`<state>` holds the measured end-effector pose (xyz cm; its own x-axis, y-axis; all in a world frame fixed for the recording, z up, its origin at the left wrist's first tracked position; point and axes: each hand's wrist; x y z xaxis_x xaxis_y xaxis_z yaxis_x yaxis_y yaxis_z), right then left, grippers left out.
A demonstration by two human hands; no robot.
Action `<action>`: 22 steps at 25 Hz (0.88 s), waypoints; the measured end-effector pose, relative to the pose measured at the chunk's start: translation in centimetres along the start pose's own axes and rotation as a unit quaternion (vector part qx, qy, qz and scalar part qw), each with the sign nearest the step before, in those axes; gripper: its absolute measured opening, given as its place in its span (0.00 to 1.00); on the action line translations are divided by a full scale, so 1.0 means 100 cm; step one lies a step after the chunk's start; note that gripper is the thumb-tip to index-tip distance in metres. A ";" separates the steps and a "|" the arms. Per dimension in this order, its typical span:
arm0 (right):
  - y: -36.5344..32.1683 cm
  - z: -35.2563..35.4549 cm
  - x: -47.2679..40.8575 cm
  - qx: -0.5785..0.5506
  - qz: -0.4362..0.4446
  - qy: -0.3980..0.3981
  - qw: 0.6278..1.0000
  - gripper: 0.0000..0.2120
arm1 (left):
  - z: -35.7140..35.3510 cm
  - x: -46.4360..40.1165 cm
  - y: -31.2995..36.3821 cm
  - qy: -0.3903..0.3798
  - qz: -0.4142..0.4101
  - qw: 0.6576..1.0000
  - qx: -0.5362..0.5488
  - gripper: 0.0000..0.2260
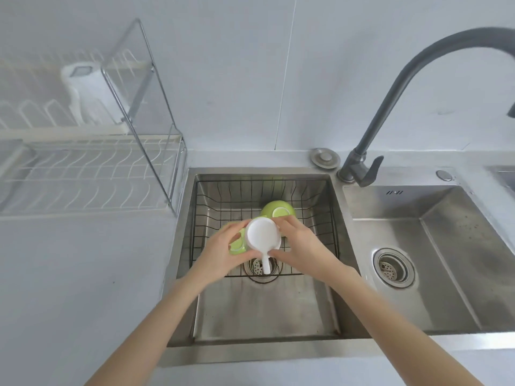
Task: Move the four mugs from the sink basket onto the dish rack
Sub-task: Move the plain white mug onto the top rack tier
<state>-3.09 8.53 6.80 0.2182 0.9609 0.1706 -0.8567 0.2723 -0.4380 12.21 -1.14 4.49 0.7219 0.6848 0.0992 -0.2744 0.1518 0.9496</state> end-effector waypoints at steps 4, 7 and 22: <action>-0.034 0.016 0.005 0.028 0.041 0.044 0.998 0.29 | 0.030 0.018 0.018 0.004 -0.024 0.999 0.032 0.29; -0.065 0.027 0.005 0.034 0.068 0.067 0.995 0.31 | 0.058 0.032 0.033 0.010 -0.063 0.997 0.042 0.29; -0.226 0.062 -0.023 -0.077 0.114 0.173 0.975 0.26 | 0.212 0.076 0.078 0.067 -0.203 0.977 -0.003 0.28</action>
<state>12.87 -0.14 21.74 0.1975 0.9496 -0.2435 -0.8271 0.0280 -0.5614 29.05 -9.86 19.00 0.6818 0.6546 -0.3264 0.0143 0.4343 0.9007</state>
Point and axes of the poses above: each hand's wrist, its own x-axis away from the middle knuckle, its own z-axis out of the back of the hand, y = z × x, and after that the axes turned 13 degrees about x, right-handed
